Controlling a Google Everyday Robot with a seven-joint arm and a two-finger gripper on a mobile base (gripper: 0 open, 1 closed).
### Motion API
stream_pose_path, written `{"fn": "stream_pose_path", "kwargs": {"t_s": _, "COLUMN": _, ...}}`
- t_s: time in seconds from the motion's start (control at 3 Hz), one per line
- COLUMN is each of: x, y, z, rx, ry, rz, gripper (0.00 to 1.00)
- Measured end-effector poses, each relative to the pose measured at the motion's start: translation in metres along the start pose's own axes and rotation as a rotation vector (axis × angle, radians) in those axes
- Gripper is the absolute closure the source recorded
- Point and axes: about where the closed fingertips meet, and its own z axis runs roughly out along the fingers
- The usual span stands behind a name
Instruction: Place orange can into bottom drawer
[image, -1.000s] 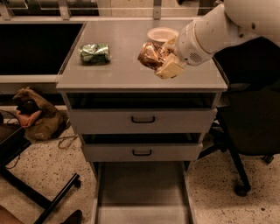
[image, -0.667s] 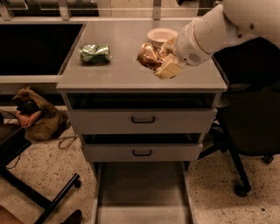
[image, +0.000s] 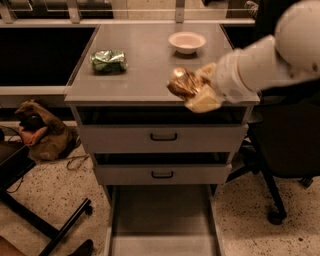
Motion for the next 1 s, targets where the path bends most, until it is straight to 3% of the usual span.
{"fn": "stream_pose_path", "kwargs": {"t_s": 0.33, "x": 0.056, "y": 0.05, "z": 0.011, "rx": -0.005, "ry": 0.03, "rz": 0.076, "gripper": 1.0}}
{"fn": "stream_pose_path", "kwargs": {"t_s": 0.67, "x": 0.108, "y": 0.103, "z": 0.042, "rx": -0.098, "ry": 0.082, "rz": 0.133, "gripper": 1.0}}
{"fn": "stream_pose_path", "kwargs": {"t_s": 1.0, "x": 0.108, "y": 0.103, "z": 0.042, "rx": -0.098, "ry": 0.082, "rz": 0.133, "gripper": 1.0}}
